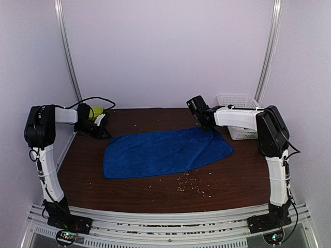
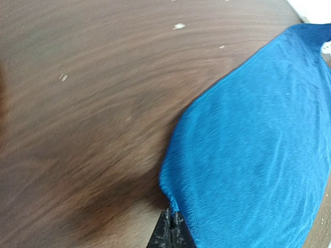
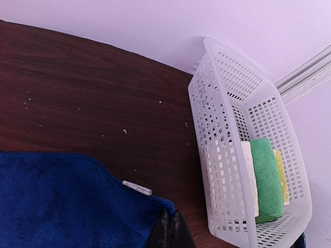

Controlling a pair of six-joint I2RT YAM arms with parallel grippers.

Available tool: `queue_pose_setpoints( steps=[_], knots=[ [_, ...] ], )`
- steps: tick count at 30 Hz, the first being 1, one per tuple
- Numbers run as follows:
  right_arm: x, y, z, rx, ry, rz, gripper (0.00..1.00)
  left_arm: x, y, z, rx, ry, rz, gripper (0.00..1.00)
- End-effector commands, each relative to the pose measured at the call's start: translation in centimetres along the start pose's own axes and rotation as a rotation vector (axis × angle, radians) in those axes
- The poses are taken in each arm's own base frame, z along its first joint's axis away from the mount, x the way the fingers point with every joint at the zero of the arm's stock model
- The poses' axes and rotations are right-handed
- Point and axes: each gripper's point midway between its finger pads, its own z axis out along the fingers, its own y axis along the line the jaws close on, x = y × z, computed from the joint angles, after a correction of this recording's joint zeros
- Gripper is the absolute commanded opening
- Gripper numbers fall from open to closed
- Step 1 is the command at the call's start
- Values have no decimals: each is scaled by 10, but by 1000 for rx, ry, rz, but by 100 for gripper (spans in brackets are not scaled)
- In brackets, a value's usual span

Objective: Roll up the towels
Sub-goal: Pick up the towel from the center of the board.

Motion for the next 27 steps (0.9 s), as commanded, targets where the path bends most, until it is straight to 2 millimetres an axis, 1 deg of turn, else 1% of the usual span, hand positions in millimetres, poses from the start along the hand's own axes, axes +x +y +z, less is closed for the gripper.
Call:
queue_pose_setpoints(
  steps=[1,4,8,10,14,15,20,27],
  knots=[
    [-13,-8,-11,1,-30,23,0,-14,-30,0,76,-58,119,0],
    [-11,-6,-10,3,-25,19,0,-12,-39,9,75,-39,151,0],
    [-10,-5,-9,3,-23,14,0,0,-44,25,67,10,172,0],
    [-10,-5,-9,4,-22,13,0,5,-45,29,64,31,181,0],
    [-10,-5,-9,3,-22,10,0,3,-42,27,34,32,192,0],
    [-10,-5,-9,3,-22,10,0,2,-42,26,25,28,198,1],
    [-10,-2,-10,-5,-23,6,0,-3,-38,22,-35,23,230,14],
    [-9,-1,-10,-5,-22,-4,0,1,-41,27,-51,42,256,20]
  ],
)
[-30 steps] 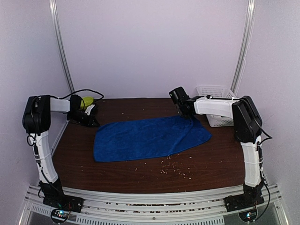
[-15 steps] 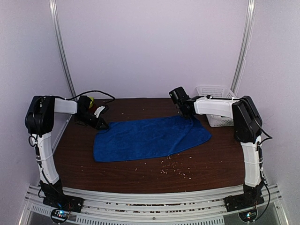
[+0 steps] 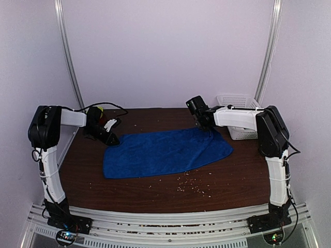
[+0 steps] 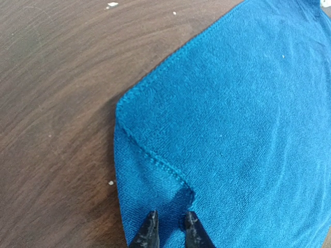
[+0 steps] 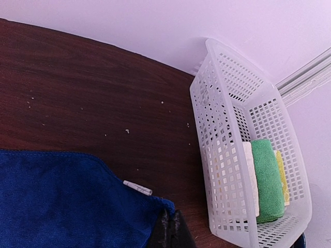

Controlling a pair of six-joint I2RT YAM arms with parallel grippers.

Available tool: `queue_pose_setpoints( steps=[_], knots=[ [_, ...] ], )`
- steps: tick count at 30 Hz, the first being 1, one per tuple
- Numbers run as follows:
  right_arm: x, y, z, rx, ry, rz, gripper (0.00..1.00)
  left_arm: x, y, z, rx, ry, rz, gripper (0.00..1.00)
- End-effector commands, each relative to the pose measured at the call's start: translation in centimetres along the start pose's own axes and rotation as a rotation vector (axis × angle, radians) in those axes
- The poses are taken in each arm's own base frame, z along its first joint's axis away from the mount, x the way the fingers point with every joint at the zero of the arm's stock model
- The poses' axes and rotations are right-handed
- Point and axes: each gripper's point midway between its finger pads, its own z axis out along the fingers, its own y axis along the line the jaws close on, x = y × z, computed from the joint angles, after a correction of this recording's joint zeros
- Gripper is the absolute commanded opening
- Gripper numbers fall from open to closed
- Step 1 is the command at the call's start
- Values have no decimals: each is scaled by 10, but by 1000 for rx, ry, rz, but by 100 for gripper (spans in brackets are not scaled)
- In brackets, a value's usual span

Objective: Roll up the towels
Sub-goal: Pick up the towel from the center of the board.

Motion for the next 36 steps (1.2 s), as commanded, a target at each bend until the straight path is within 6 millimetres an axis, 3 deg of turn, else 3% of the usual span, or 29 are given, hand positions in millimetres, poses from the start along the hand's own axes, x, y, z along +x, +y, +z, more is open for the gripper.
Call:
queue_pose_setpoints(
  steps=[1,14,25,31,36],
  knots=[
    [-9,-3,-9,-1,-20,0,0,-15,-2,-9,-35,-37,62,21],
    [-8,-1,-8,-4,-16,-9,0,-20,-13,-10,23,-58,74,25],
    [-7,3,-6,-12,-10,-15,0,-12,-15,-2,-23,-15,124,26],
    [-6,3,-6,-10,-7,-18,0,-11,-14,1,-51,-1,144,22],
    [-5,4,-5,-12,-4,-21,0,-11,-13,1,-68,0,152,11]
  ],
)
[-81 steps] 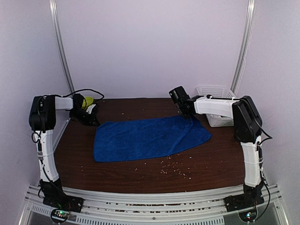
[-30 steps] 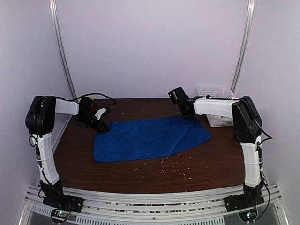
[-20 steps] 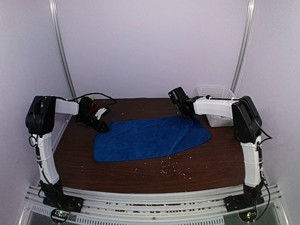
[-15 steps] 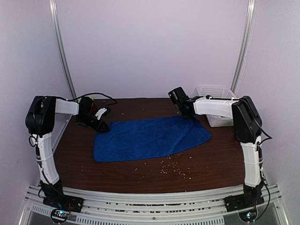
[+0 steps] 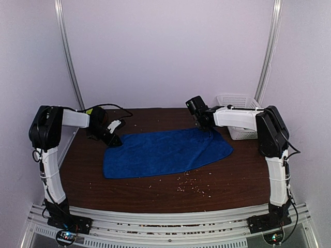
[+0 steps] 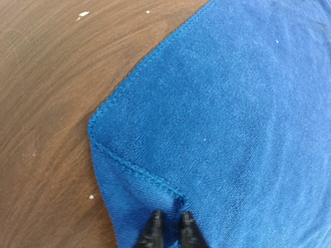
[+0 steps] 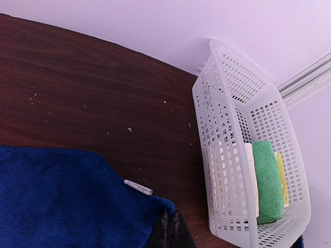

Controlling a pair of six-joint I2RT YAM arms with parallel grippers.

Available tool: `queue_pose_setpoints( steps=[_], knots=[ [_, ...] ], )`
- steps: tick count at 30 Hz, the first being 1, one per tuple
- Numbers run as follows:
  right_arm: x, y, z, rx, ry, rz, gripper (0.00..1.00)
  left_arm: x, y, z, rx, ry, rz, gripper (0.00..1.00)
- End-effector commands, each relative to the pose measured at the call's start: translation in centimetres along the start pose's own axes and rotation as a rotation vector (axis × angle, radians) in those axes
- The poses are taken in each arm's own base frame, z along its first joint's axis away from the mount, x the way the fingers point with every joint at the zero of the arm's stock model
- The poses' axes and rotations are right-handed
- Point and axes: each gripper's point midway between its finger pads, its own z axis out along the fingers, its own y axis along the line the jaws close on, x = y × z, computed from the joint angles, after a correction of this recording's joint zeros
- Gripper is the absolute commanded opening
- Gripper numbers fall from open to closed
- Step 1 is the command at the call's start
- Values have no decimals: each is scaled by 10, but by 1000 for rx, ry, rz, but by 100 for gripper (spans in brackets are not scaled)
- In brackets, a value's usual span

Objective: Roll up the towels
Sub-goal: Pick up the towel from the center of the board.

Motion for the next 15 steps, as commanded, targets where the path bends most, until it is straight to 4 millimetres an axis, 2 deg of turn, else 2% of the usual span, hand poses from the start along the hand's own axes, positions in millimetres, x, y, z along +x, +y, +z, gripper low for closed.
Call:
queue_pose_setpoints(
  steps=[1,3,9,15],
  knots=[
    [-5,1,-4,-3,-3,-1,0,-10,1,-8,-44,-25,46,7],
    [-5,2,-3,-3,-3,-1,0,-11,0,-8,-48,-27,54,0],
    [-3,3,-2,-2,1,-6,0,-19,-1,-15,-54,-47,61,0],
    [-4,2,-2,5,2,-10,0,-43,-9,-38,-33,-105,89,0]
  ],
)
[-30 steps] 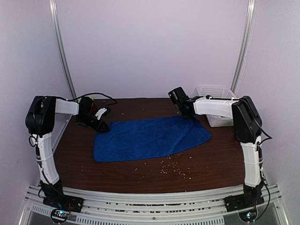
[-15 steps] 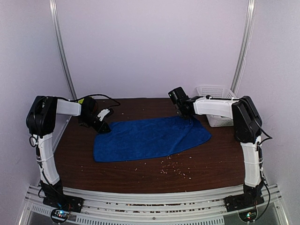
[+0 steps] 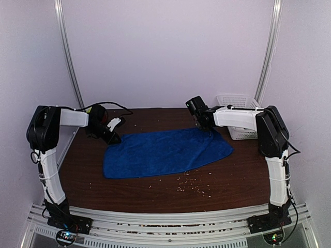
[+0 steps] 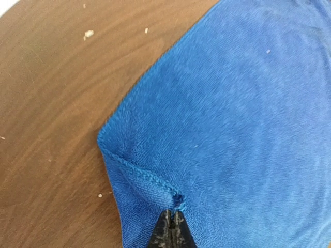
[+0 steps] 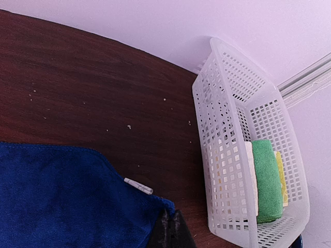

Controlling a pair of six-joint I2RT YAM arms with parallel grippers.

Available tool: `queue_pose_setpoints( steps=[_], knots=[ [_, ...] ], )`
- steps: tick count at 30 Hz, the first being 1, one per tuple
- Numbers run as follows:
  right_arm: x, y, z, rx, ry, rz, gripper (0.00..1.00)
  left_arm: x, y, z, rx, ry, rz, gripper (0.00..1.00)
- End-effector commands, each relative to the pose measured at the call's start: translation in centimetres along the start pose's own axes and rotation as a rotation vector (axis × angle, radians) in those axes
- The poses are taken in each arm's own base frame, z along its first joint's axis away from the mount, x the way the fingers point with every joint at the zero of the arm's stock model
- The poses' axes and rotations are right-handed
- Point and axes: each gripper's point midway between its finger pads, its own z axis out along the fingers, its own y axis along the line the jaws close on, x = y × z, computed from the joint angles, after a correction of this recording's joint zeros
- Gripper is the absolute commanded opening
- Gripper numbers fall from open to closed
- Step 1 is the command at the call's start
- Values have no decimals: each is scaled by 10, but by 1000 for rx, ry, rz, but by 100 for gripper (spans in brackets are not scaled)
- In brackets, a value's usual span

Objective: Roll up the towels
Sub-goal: Pick up the towel from the center of the board.

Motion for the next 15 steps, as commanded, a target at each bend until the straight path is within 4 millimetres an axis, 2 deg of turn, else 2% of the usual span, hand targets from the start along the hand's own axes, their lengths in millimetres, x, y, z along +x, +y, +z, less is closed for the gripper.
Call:
queue_pose_setpoints(
  steps=[1,5,10,15],
  knots=[
    [-8,1,-3,7,-9,5,0,-37,-4,-32,-11,-96,60,0],
    [-14,-4,-5,-7,-16,27,0,-48,8,-52,-60,-121,47,0],
    [-22,-9,-9,-59,-25,73,0,-50,30,-75,-131,-133,11,0],
    [-24,-12,-10,-57,-23,78,0,-41,35,-79,-148,-111,1,0]
  ],
)
